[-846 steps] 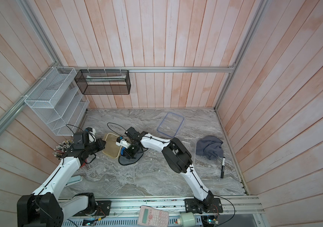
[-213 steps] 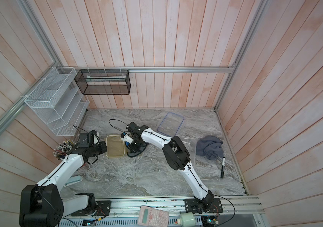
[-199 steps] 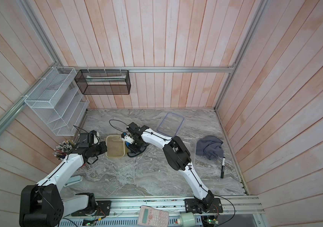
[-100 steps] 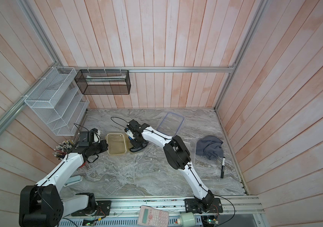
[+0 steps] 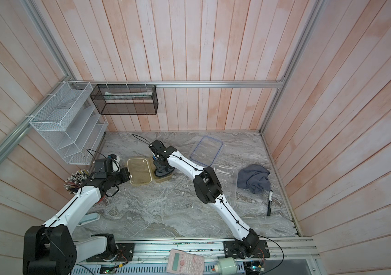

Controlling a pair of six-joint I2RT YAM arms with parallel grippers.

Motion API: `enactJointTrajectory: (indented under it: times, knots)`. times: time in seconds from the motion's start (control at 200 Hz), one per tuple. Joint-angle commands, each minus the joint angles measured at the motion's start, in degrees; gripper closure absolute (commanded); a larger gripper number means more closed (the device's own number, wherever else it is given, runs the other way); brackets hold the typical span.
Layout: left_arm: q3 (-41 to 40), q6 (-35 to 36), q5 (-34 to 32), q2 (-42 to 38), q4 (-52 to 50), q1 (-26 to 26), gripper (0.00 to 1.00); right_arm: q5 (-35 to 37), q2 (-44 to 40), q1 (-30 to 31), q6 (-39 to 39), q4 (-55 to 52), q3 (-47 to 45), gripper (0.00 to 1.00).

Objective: Wipe the insides of the lunch boxes
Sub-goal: Wipe the dirt inside the lunch box.

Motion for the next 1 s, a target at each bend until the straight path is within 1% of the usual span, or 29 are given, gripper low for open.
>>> enactJointTrajectory:
  times: [0.0, 0.14, 0.19, 0.275, 0.36, 0.53, 0.605, 0.69, 0.795, 0.915, 0.995]
  knots:
    - [-1.4, 0.9, 2.4, 0.1, -2.1, -1.8, 0.98, 3.2, 0.3, -3.3, 4.6, 6.3, -0.8, 0.98]
    - [-0.9, 0.7, 3.8, 2.6, -0.7, -4.4, 0.98, -11.5, 0.8, -2.8, 6.9, 11.6, -0.9, 0.99]
    - [-0.6, 0.6, 4.1, 3.4, -0.4, -4.6, 0.99, -14.3, 1.1, -1.9, 7.0, 12.2, -0.8, 0.99]
    - [-0.6, 0.8, 4.6, 3.5, 0.4, -4.6, 0.98, -19.8, 1.4, -0.6, 5.1, 11.7, -0.5, 1.00]
    - [-0.5, 1.7, 4.9, 3.1, 0.8, -4.6, 0.98, -27.9, 1.0, -0.3, 3.2, 10.9, -0.7, 1.00]
    - [0.1, 2.3, 2.8, 2.7, 0.4, -4.4, 0.98, -38.3, -1.3, -0.1, -0.2, 9.2, -5.4, 1.00]
    - [0.1, 1.8, 2.6, 2.7, 0.4, -3.5, 0.98, -38.6, -1.5, 0.4, -3.3, 4.8, -5.8, 1.00]
    - [0.2, 1.0, 2.7, 2.4, 0.7, -1.7, 0.98, -36.4, -1.6, 1.1, -7.7, -1.3, -6.4, 1.00]
    - [0.8, 0.9, 1.4, 1.4, 0.1, 0.4, 0.98, -33.3, -2.1, 1.7, -10.9, -6.9, -9.5, 1.00]
    - [2.0, 1.6, -2.6, 0.4, -2.1, 1.9, 0.98, -30.9, -4.6, 2.2, -12.7, -9.2, -16.0, 1.00]
    - [2.5, 2.0, -4.4, 0.2, -2.6, 2.5, 0.98, -32.2, -7.6, 2.3, -13.1, -8.2, -21.6, 1.00]
